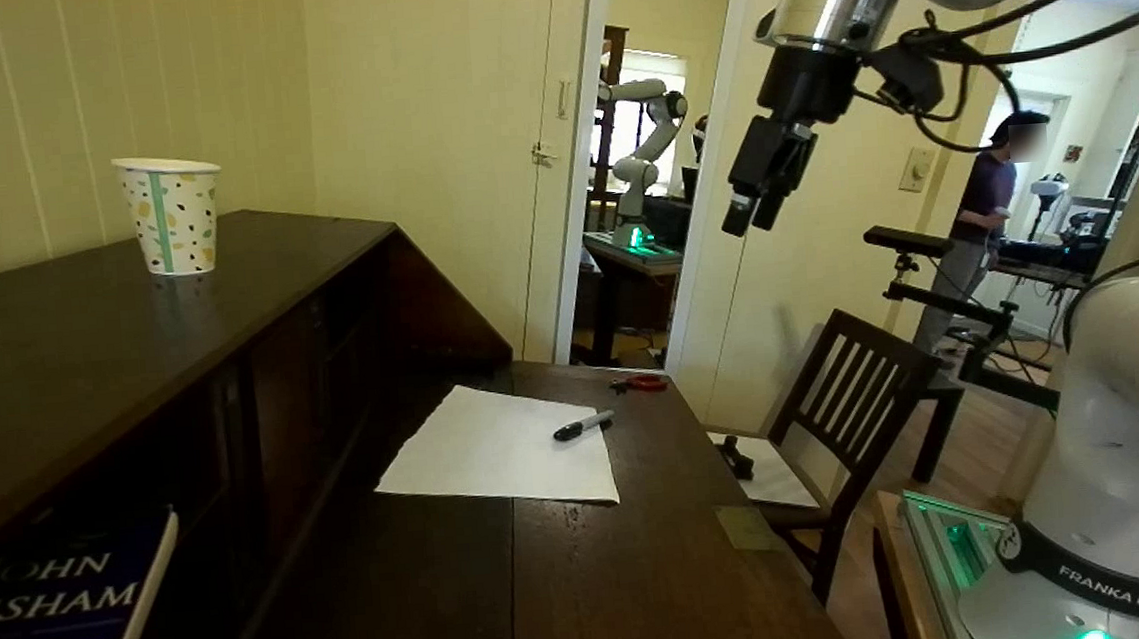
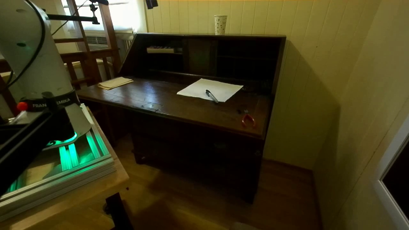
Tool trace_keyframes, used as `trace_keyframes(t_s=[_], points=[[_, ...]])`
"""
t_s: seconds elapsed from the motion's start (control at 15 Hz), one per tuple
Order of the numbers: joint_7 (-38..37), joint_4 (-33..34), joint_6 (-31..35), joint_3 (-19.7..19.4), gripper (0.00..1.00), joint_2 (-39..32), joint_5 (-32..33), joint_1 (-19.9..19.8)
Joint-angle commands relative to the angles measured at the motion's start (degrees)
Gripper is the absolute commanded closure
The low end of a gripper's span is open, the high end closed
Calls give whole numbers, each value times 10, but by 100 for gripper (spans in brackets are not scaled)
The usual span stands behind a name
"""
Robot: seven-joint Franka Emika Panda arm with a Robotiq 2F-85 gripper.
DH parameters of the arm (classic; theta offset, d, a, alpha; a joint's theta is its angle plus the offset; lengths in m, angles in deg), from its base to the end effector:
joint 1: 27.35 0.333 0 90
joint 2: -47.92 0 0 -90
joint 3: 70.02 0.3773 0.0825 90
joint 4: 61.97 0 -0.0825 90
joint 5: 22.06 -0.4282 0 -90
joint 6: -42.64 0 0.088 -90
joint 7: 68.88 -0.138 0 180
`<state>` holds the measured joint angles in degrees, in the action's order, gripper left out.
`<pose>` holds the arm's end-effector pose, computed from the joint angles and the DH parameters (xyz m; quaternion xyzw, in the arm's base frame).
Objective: Move the pliers to the left.
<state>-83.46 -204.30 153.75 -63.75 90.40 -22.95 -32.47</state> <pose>0.3561 0.0149 0.5551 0.9865 -0.1290 0.0995 0.0172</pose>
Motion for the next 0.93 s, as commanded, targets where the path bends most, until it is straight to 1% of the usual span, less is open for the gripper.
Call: trace_keyframes(t_s=[0.0, 0.07, 0.13, 0.27, 0.33, 0.47, 0.53, 0.6, 0.67, 0.73, 0.87], points=[[151, 84, 38, -90, 0, -118, 27, 7], [197, 101, 47, -114, 0, -148, 34, 7], [243, 131, 28, -138, 0, -180, 37, 6], [305, 165, 21, -172, 0, -227, 43, -3], [332, 175, 27, -189, 0, -250, 47, -9], [334, 182, 72, -196, 0, -278, 123, -41], [320, 172, 144, -206, 0, -289, 139, -53], [297, 184, 124, -207, 0, -304, 156, -66], [316, 163, 115, -203, 0, -276, 121, -51], [314, 167, 122, -207, 0, -289, 133, -61], [314, 174, 125, -210, 0, -301, 138, -69]])
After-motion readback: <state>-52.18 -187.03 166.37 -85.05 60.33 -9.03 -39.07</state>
